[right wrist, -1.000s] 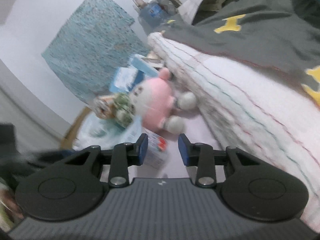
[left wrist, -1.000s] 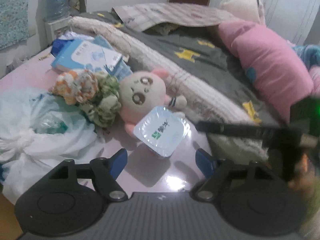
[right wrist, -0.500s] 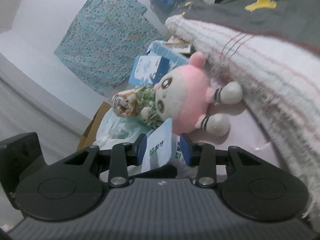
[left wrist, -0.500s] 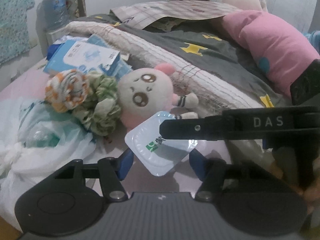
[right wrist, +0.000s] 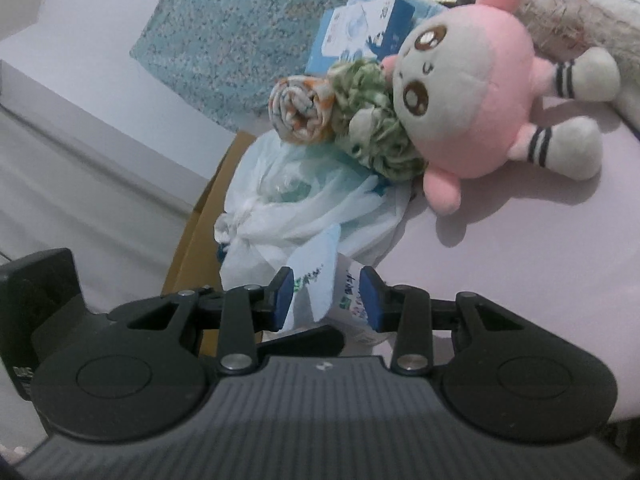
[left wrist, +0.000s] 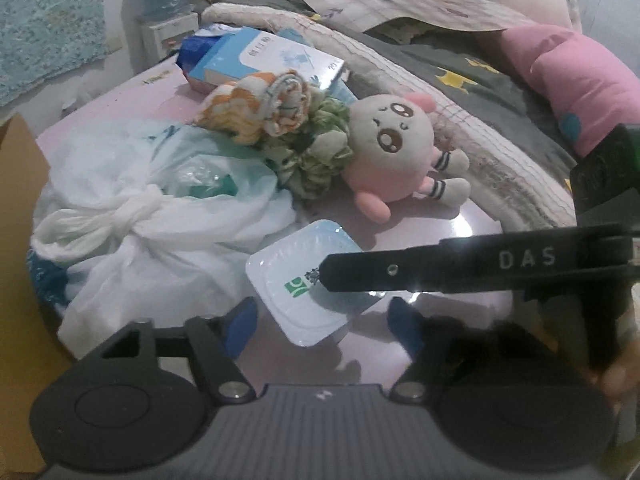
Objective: Organize soft objects
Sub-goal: 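Move the right tool toward the orange-striped towel roll while the left tool holds the cup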
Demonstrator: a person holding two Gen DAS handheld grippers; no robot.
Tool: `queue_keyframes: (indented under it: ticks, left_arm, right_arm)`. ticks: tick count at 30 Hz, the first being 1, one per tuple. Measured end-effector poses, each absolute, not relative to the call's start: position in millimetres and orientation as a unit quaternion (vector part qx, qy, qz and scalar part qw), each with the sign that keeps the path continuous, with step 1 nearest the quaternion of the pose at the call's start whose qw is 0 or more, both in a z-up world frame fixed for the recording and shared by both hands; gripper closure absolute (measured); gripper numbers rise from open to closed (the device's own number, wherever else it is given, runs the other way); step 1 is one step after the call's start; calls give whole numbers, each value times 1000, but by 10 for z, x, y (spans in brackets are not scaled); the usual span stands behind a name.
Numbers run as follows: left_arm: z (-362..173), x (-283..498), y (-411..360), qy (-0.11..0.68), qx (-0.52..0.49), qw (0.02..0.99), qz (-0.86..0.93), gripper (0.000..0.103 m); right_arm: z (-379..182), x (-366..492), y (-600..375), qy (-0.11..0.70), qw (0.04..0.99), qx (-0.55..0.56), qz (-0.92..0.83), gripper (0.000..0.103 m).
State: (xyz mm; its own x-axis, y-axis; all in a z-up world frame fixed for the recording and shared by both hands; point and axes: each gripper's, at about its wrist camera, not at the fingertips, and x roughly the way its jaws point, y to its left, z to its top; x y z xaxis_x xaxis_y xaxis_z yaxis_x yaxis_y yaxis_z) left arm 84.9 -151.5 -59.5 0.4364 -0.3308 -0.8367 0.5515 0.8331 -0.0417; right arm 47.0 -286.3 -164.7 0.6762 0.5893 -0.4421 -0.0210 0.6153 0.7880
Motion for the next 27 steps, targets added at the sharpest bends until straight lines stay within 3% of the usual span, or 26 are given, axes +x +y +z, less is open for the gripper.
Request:
queue_keyframes:
  ticks: [4, 12, 14, 22, 27]
  left_arm:
    - [-552, 814, -1485, 448, 127, 847, -257, 8]
    - [-612, 1122, -1468, 501, 20, 830, -245, 8]
    - [-656, 1212, -1466, 518, -2, 822, -237, 10]
    - [-776, 1334, -1527, 550, -24, 809, -207, 34]
    - [-732, 1302, -1589, 542, 5, 810, -225, 35]
  right_arm:
    - [-1567, 429, -2933, 349, 833, 392, 173, 66]
    - [-1422, 295, -3188, 332, 854, 376, 136, 63]
    - [-1408, 265, -3227, 327, 857, 376, 129, 61]
    - [-1435, 178, -3329, 315, 861, 384, 110, 60]
    - [-1449, 123, -3368, 313, 861, 387, 105, 60]
